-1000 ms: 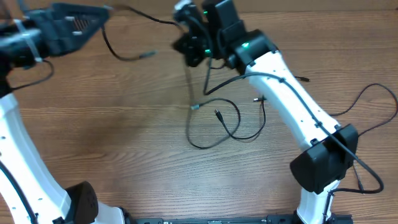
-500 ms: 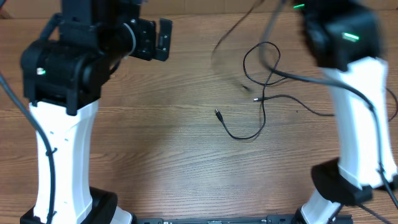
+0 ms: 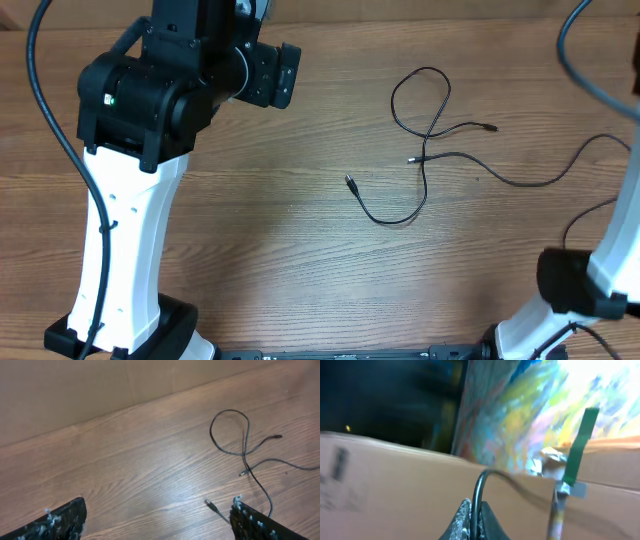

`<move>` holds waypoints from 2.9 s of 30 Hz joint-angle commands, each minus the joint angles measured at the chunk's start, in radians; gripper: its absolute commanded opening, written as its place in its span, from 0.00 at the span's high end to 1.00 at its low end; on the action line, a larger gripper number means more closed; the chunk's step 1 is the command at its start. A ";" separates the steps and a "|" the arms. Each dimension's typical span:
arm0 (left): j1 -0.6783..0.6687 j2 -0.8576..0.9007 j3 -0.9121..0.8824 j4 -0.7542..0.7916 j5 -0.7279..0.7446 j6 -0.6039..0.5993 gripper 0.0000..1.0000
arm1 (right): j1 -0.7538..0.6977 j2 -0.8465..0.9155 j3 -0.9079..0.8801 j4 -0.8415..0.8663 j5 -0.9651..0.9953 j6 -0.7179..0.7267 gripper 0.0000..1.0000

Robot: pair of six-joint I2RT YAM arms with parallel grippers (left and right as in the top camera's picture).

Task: Untangle cables

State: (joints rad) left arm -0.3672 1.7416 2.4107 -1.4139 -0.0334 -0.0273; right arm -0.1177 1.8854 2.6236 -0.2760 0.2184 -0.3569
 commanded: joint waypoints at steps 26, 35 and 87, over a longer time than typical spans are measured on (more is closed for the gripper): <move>-0.009 0.155 -0.014 0.005 0.034 -0.017 0.02 | -0.403 0.367 -0.005 0.678 -0.313 -0.116 0.96; -0.009 0.155 -0.014 0.051 0.034 -0.002 0.03 | -0.490 0.384 -0.005 0.489 -0.352 -0.085 0.96; -0.021 0.155 -0.014 -0.057 0.053 -0.014 0.15 | -0.435 0.793 -0.274 -0.075 -0.437 0.539 0.96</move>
State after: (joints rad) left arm -0.3782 1.9057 2.3932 -1.4712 0.0113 -0.0299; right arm -0.5919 2.6675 2.3669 -0.4042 -0.2237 0.1829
